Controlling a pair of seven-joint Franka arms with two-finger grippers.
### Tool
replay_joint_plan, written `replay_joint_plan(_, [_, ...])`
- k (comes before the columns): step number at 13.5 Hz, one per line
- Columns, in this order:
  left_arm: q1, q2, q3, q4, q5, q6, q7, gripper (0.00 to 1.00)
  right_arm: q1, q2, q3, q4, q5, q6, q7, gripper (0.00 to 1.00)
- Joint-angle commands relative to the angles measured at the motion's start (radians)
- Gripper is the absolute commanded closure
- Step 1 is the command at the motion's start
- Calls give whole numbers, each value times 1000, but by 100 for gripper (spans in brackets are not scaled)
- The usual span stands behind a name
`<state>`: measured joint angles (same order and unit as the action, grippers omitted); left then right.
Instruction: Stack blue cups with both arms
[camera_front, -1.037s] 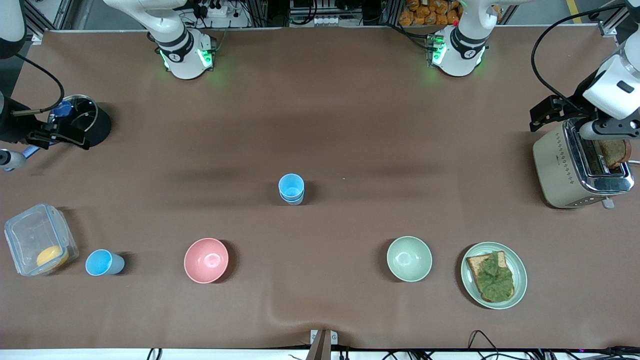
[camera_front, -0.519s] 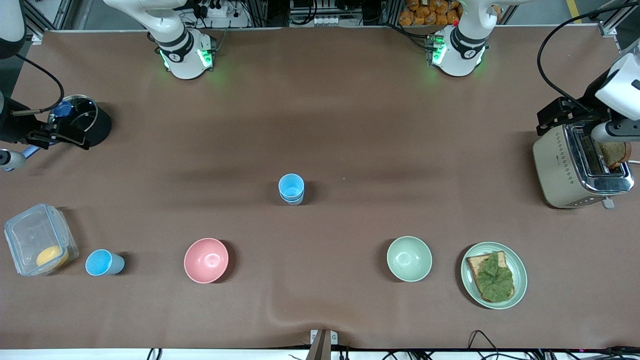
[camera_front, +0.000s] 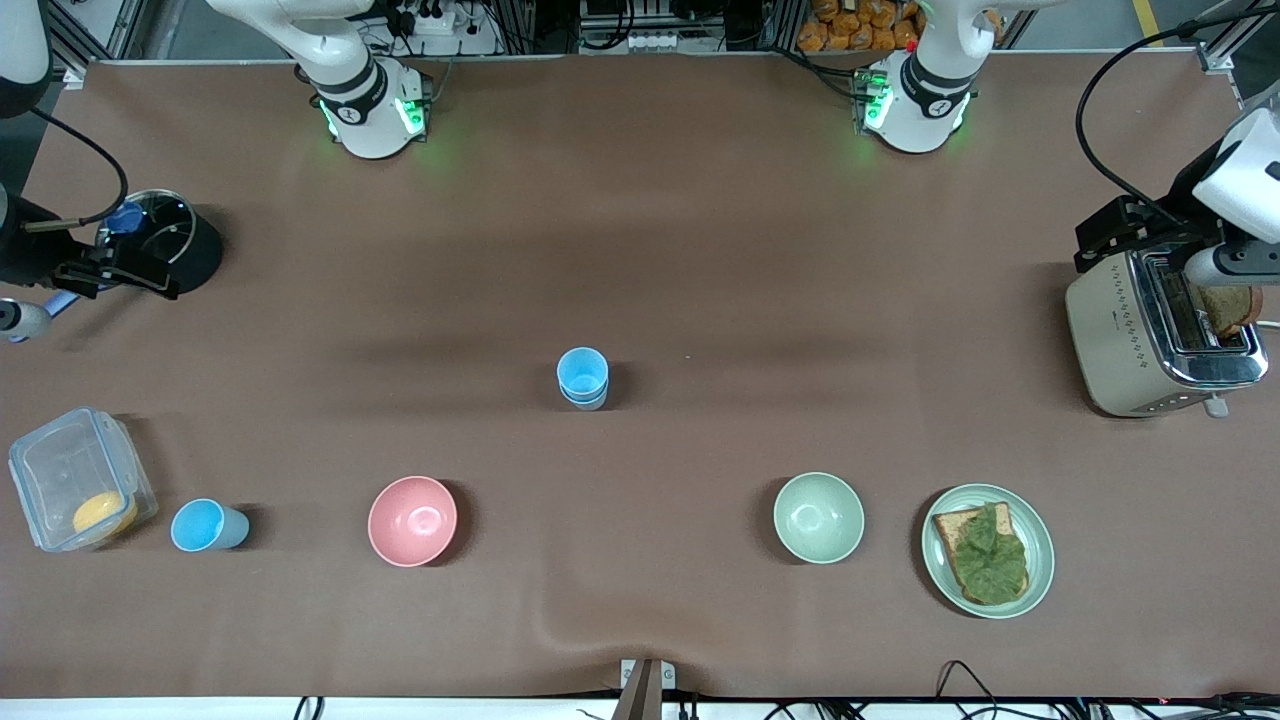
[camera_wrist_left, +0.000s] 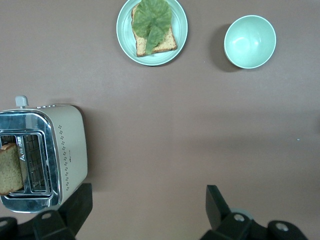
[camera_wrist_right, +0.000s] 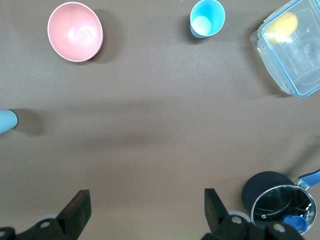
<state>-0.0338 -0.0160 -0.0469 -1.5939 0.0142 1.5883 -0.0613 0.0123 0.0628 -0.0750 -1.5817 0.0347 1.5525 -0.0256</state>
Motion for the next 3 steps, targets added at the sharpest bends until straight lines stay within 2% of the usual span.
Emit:
replay_joint_plan(1, [8, 13, -5, 31, -2, -39, 3, 0, -17, 6, 12, 11, -12, -6, -8, 0])
replay_joint_plan(3, [8, 13, -7, 31, -8, -39, 0, 0, -17, 6, 12, 11, -12, -6, -8, 0])
